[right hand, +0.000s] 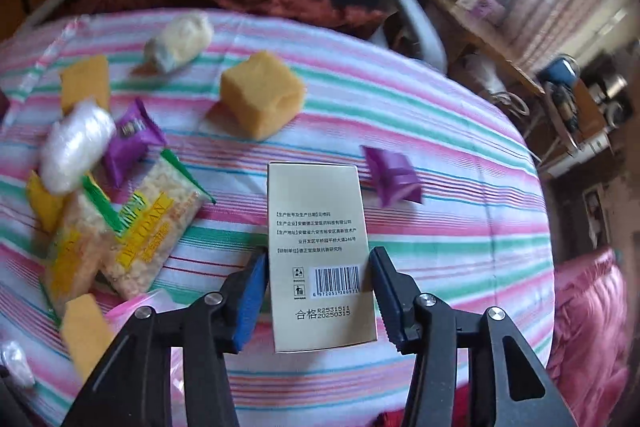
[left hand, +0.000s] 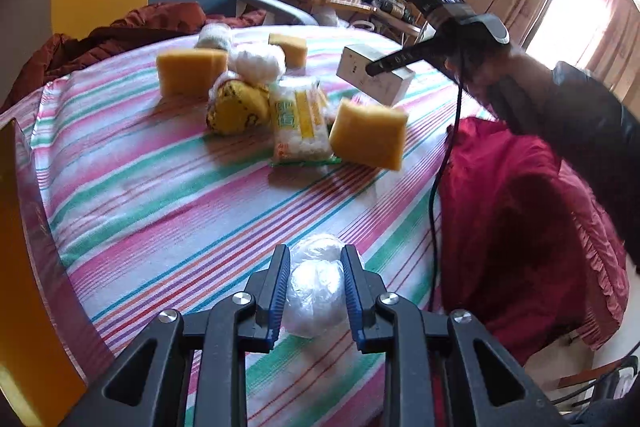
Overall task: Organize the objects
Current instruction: 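Hold the cotton ball in left tool while right tool grasps white carton, then place cotton ball and white carton into the gold tray, opening both tools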
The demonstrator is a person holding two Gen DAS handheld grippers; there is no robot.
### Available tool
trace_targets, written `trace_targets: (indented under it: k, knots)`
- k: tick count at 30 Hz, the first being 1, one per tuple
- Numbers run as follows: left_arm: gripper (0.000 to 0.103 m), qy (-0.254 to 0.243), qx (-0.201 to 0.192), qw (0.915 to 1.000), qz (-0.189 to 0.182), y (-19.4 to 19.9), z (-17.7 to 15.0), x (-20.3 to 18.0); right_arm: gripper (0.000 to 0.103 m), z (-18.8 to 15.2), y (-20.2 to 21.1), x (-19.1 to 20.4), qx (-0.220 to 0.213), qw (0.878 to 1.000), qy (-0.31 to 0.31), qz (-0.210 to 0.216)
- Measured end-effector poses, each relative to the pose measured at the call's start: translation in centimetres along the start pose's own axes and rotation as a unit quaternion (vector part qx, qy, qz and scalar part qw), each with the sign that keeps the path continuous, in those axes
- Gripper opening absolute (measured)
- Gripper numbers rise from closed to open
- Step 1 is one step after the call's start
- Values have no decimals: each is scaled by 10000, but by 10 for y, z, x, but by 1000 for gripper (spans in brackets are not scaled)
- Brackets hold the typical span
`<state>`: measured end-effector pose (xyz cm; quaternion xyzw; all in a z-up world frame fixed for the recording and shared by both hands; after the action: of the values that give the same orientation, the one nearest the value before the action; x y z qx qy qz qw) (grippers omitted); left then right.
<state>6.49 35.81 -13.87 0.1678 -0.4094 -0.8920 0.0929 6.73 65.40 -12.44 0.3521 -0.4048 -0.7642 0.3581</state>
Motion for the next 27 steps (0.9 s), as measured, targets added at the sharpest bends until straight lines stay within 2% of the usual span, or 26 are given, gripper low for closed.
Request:
trace_targets:
  k: [5, 8, 10, 14, 18, 20, 23, 27]
  knots:
    - [26, 225, -383, 9989, 112, 37, 11, 8, 51, 7, 55, 3, -617, 9978, -232, 51]
    - [26, 346, -656, 9968, 289, 64, 14, 17, 51, 18, 97, 23, -1095, 9933, -259, 278]
    - [26, 477, -834, 9943, 465, 84, 14, 29, 51, 26, 115, 41, -1308, 9898, -226, 519]
    - [26, 773, -1149, 9866, 868, 121, 8, 56, 51, 37, 157, 107, -1703, 9782, 51, 1186]
    - [26, 1201, -1361, 9749, 1293, 157, -12, 95, 51, 40, 184, 198, -1783, 9618, 466, 2025]
    - [26, 1497, -1407, 9655, 1599, 174, -27, 122, 51, 41, 190, 243, -1722, 9536, 666, 2378]
    - [26, 1987, -1480, 9498, 1912, 197, -50, 160, 51, 43, 190, 307, -1532, 9443, 920, 2762]
    - [26, 2359, -1540, 9314, 2304, 225, -75, 203, 51, 39, 174, 378, -1147, 9365, 1151, 3106]
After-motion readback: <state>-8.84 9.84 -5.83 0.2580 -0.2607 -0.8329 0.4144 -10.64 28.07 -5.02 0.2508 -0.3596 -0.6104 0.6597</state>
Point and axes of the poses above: each gripper's, at about its wrist camera, not at the fingertips, and y roughly against the way its jaws point, x to its left, z to its top, the point moved 9 cm from there along -y, roughly the way its jaws point, and after that the axes turned 4 degrees about -y, right-handed, at the moved point
